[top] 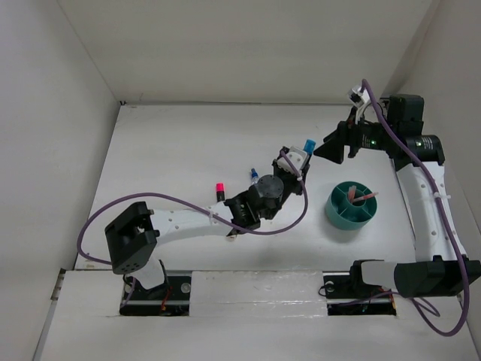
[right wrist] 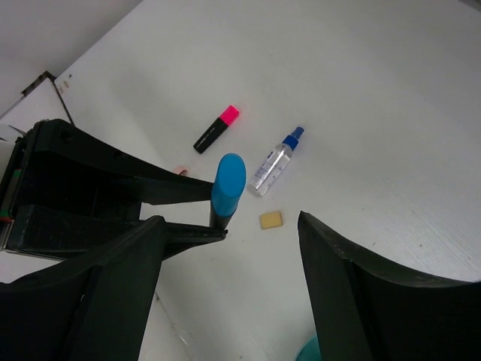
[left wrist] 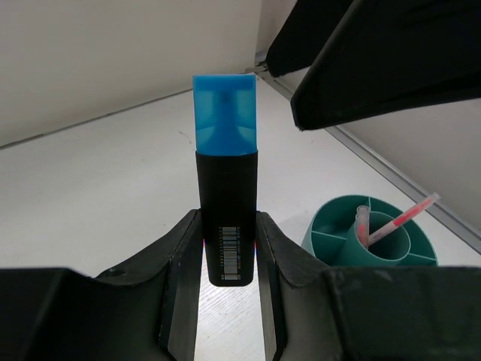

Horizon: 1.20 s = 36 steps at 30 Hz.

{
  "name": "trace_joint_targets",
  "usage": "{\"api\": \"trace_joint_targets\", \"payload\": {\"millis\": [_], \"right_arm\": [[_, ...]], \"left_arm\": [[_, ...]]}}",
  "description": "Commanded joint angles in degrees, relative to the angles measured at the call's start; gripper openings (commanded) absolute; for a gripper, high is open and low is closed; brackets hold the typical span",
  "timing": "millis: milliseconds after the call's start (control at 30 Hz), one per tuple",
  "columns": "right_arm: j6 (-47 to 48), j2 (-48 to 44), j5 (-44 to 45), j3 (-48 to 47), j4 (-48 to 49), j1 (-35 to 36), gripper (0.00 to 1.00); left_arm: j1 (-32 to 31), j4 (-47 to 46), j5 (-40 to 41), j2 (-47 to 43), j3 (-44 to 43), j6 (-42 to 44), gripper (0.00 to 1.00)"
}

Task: Sort the stationery into containers
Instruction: Pass the stationery from the left arm to the right

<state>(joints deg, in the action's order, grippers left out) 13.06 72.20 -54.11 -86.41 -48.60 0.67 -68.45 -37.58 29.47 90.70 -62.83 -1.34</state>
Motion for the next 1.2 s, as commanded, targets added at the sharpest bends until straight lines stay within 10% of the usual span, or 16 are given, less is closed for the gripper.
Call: {"api": "trace_joint_targets", "payload": {"millis": [0,567,900,1000,1167], "right_arm": [[-0.14,-0.05,-2.41,-0.07,-0.62,0.38,0.76],[-0.14,3.29,-5.48,-1.22,-0.09,1.97,0.61],[-0.14,1.54,-2.93,-1.22,0.43,1.97,0.02],[-0.14,1.01,-2.14,-0.61,0.43,1.45,0.0],[0.91,0.48,-2.14,-0.07,0.44,-0.57,0.0]], "left_arm": [[-0.11,-5.22,0.77,-1.13,-2.91,2.14,0.0],[-1.77,-3.11,-3.82,1.23,-6.86,3.18,0.0],[-2.57,-3.11,-1.53,1.85,-6.34,3.72,0.0],[-2.57,-3.11,-0.3,1.33,-5.82,3.72,0.0],[-2.57,-2.41,2.24,1.33,-5.29,1.96,0.46]]}}
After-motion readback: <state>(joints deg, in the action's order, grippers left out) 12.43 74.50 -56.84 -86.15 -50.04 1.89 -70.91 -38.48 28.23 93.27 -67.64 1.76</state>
